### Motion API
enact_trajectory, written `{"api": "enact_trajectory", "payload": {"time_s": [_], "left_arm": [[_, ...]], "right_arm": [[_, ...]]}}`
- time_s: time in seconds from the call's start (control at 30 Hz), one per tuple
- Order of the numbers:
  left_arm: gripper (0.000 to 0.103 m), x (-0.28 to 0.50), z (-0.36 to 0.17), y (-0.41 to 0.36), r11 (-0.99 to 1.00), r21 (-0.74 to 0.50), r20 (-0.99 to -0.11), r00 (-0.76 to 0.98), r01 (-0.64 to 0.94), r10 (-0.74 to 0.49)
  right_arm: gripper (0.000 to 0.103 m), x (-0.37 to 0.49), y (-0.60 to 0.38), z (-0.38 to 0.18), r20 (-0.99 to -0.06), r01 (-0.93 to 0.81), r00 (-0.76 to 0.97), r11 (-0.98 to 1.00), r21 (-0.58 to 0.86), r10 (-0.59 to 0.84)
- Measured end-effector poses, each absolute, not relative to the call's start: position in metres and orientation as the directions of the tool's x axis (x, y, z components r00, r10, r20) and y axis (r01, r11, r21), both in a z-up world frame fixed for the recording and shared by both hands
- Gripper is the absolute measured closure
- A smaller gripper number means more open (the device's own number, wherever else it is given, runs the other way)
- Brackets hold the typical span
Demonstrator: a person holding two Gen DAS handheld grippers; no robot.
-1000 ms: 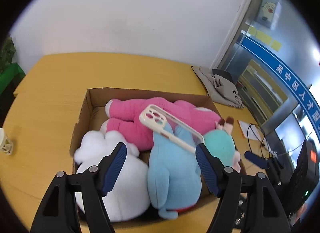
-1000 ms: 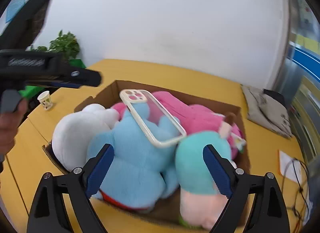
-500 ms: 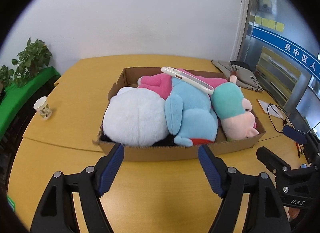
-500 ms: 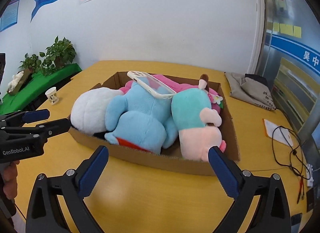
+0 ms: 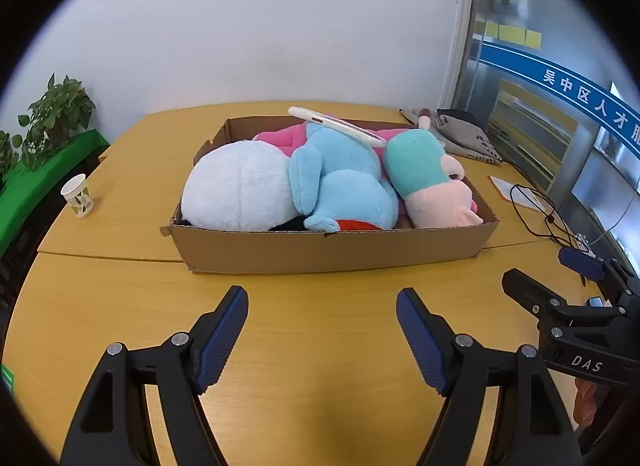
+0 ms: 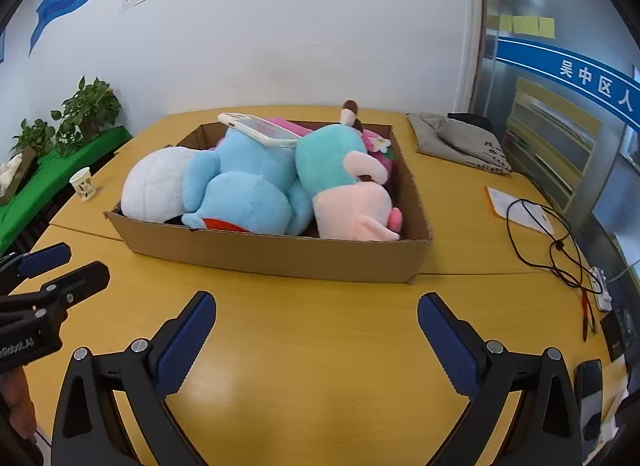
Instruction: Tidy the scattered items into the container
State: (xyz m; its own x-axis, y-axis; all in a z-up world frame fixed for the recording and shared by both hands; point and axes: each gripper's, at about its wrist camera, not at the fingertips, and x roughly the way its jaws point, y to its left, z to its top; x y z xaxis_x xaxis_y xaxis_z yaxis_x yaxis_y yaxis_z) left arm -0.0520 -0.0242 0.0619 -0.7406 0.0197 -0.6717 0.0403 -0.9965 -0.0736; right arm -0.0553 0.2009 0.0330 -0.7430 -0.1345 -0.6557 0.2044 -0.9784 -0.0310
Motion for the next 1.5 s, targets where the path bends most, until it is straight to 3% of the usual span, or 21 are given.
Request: {"api": "enact_trajectory", "payload": {"time_s": [0.27, 0.6, 1.5], "left_arm": [[0.026, -0.053, 0.066, -0.021, -0.995, -0.061, -0.645, -0.764, 0.079, -0.020], [0.026, -0.061, 0.056, -0.017, -0.996, -0.021, -0.680, -0.731, 0.092, -0.054], [0.025, -0.072, 0.043, -0.026, -0.996, -0.039, -0.702, -0.711, 0.081, -0.031]], "right_arm": [[0.001, -0.053, 0.206, 0.035, -0.635, 0.185, -0.765, -0.981, -0.056, -0.108], [0.001, -0.057, 0.207, 0.031, -0.642, 0.193, -0.759, -0.979, -0.058, -0.111], [0.001, -0.063, 0.191, 0.028, -0.652, 0.228, -0.747, -0.971, -0.069, -0.129]]}}
